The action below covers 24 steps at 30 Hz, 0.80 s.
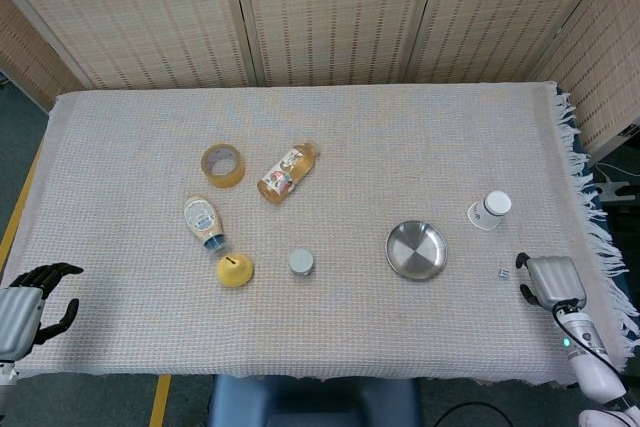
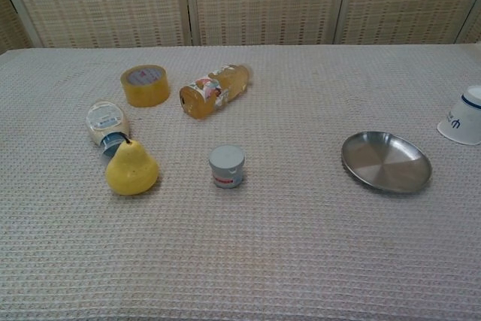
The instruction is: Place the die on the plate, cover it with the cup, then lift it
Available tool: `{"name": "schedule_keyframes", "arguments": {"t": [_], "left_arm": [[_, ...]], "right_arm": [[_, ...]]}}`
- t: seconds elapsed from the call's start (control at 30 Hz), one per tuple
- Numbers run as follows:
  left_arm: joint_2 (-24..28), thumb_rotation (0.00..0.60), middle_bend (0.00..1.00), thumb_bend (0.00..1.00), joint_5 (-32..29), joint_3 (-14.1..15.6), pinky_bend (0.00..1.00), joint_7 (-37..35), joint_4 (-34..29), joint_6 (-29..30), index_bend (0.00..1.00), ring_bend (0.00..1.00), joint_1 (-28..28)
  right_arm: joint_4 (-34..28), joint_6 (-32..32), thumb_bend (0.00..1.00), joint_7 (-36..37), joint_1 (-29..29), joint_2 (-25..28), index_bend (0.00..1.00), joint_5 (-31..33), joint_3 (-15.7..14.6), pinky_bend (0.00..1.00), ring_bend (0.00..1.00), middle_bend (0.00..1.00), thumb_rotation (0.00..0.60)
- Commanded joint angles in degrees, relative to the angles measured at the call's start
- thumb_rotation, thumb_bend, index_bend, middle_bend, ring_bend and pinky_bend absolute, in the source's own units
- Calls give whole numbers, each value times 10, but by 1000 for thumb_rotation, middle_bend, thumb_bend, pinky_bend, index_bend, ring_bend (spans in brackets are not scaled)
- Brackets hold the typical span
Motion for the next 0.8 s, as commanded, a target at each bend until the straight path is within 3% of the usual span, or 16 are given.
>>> {"name": "schedule_keyframes", "arguments": {"t": [0.03,0.8], "left_arm": [[0,600,292,431,1,0,348,0,0,0,307,267,0],[0,600,291,429,6,3,348,-1,1,0,308,267,-1]], "right_arm": [[18,-8,263,14,5,-13,404,-4,-2,1000,835,770,600],[105,-6,263,107,15,-64,470,-54,-10,1000,852,787,600]]}}
